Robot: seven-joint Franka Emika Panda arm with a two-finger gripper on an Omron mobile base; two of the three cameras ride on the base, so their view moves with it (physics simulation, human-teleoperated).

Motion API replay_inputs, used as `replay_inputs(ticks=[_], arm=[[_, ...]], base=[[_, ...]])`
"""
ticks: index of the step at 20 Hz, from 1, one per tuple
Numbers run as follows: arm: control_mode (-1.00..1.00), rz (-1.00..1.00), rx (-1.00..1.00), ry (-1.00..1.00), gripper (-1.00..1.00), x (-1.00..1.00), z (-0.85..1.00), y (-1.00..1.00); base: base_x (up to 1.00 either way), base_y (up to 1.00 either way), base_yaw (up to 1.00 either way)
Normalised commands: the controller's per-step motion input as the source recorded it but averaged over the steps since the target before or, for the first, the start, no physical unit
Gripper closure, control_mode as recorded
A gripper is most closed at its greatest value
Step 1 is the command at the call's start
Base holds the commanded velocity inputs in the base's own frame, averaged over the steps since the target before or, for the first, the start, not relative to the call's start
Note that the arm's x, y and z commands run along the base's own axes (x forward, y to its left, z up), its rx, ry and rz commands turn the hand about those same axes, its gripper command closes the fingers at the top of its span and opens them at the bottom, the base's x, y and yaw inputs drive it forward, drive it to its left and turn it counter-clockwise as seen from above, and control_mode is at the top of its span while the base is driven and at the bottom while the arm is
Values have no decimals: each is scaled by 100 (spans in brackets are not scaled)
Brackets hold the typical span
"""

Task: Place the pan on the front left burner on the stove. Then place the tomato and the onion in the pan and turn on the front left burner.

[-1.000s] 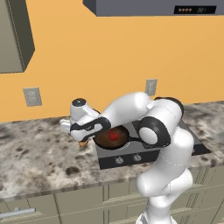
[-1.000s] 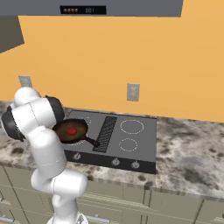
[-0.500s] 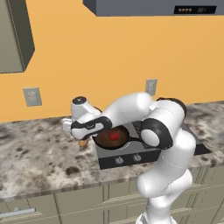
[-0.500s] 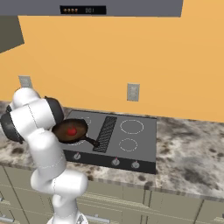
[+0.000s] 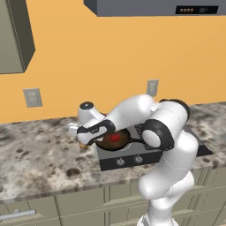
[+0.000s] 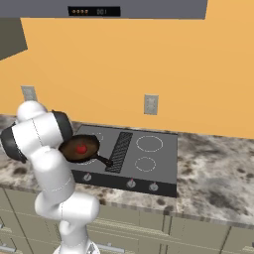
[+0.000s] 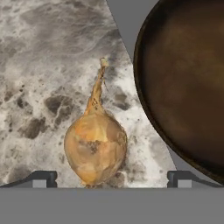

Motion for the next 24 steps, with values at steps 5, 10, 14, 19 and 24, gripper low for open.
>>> replay_inputs(ticks=[5,10,14,19,24], arm=[[-100,0,0,0,-100,3,-9,10],[-100,0,0,0,-100,27,-1,13],[-100,0,0,0,-100,11,0,0],[-100,0,0,0,-100,0,-18,0],[-100,0,0,0,-100,11,-29,0]], base=[[0,0,0],[0,0,0],[0,0,0],[0,0,0],[0,0,0]])
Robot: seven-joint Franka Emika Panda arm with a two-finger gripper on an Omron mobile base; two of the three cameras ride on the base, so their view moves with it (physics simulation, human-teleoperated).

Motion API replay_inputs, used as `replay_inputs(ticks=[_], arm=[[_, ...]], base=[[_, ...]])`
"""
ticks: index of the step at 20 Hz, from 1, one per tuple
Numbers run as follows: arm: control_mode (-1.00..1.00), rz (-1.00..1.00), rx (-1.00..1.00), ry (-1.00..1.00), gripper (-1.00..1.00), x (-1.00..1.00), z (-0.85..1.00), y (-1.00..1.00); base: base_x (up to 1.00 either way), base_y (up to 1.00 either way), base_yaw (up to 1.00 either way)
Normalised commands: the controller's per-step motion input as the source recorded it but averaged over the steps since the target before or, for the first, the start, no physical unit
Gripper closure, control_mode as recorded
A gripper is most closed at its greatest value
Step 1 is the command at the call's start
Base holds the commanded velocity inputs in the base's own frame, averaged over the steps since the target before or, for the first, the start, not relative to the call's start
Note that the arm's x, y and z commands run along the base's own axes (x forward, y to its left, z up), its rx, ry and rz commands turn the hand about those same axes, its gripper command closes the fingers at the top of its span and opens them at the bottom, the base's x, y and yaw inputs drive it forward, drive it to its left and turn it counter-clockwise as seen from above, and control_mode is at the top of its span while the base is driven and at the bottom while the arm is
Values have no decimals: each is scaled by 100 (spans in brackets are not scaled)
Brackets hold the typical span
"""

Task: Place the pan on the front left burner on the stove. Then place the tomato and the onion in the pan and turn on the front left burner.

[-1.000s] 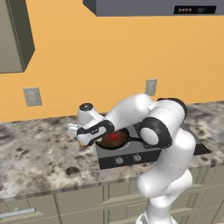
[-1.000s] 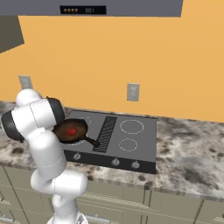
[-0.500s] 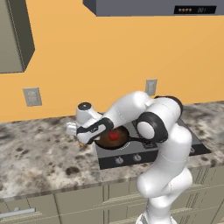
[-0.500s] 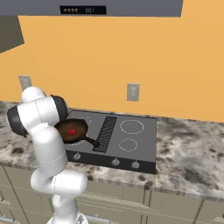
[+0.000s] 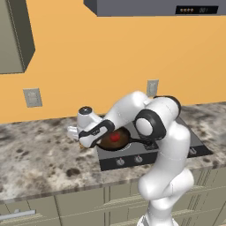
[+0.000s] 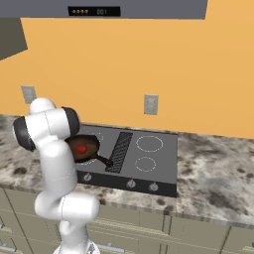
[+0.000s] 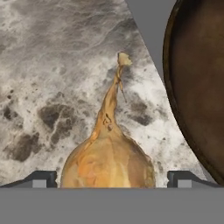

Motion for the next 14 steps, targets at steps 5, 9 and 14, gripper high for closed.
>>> replay_inputs(ticks=[5,9,14], arm=[[-100,0,0,0,100,5,-2,0],[-100,0,0,0,100,0,0,0],[-100,0,0,0,100,0,2,0]], base=[[0,0,0],[0,0,0],[0,0,0]])
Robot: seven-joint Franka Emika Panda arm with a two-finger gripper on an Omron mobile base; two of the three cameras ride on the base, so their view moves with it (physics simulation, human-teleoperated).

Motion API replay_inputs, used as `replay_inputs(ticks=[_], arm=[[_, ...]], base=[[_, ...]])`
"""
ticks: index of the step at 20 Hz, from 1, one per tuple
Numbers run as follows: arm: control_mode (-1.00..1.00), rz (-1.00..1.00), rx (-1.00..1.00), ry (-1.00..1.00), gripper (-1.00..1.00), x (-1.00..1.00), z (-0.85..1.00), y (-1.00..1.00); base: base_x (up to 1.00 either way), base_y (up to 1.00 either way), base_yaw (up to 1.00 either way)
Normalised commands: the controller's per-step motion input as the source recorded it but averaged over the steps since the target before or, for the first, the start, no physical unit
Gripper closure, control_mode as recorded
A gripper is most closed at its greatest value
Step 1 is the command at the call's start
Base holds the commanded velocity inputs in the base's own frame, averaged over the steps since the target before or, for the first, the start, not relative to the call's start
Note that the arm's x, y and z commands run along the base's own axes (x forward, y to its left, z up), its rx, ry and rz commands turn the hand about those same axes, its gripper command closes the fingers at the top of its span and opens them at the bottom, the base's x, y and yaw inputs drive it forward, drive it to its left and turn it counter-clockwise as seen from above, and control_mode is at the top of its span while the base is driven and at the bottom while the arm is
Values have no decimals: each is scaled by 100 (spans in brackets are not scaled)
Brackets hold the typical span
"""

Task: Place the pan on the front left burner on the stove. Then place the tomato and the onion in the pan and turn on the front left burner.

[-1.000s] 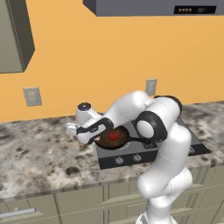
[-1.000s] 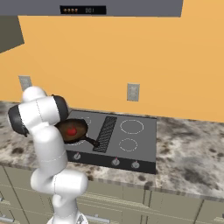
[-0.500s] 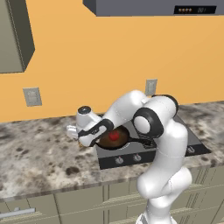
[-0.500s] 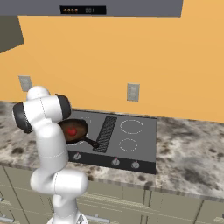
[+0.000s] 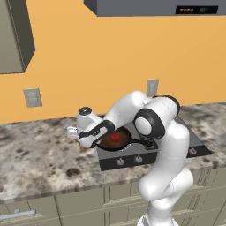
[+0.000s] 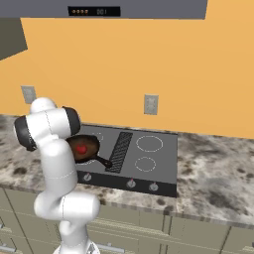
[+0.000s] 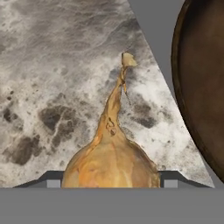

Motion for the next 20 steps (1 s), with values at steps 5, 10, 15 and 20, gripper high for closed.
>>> replay_inputs(ticks=[5,10,15,20], arm=[[-100,0,0,-1,100,-5,56,2],[-100,0,0,-1,100,-7,81,2],[-100,0,0,0,100,-40,83,-3],[-100,0,0,0,100,-31,7,-55]], base=[[0,0,0],[0,0,0],[0,0,0],[0,0,0]])
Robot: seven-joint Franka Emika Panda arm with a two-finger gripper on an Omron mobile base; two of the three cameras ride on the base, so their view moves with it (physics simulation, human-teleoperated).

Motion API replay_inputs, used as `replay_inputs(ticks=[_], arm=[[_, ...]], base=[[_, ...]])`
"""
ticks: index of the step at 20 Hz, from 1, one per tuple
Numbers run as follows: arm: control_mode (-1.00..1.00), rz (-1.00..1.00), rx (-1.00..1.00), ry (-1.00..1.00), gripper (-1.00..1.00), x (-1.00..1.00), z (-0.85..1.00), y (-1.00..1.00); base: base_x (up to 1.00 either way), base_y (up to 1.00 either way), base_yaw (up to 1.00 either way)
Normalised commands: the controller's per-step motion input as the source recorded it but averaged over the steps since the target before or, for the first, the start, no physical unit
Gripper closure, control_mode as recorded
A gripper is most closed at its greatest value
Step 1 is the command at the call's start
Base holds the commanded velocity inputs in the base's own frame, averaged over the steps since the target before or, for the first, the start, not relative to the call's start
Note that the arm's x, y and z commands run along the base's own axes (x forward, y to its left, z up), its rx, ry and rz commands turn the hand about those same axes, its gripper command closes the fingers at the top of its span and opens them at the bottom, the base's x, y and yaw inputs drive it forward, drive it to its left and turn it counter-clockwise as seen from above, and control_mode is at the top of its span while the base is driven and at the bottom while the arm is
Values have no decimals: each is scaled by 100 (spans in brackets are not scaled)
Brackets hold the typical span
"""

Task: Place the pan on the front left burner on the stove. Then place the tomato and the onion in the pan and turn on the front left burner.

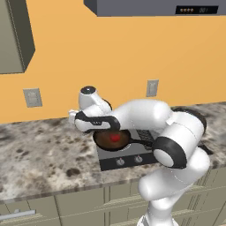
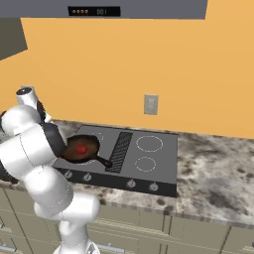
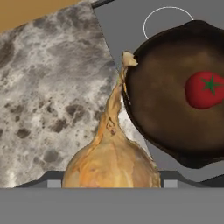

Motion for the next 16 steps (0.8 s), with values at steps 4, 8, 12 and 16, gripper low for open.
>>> replay_inputs(ticks=[4,8,12,16], arm=[[-100,0,1,0,100,-7,0,-94],[-100,2,3,0,100,6,0,-85],[-100,6,3,0,100,32,-4,-49],[-100,4,2,0,100,51,-5,-9]], base=[[0,0,0],[0,0,0],[0,0,0],[0,0,0]])
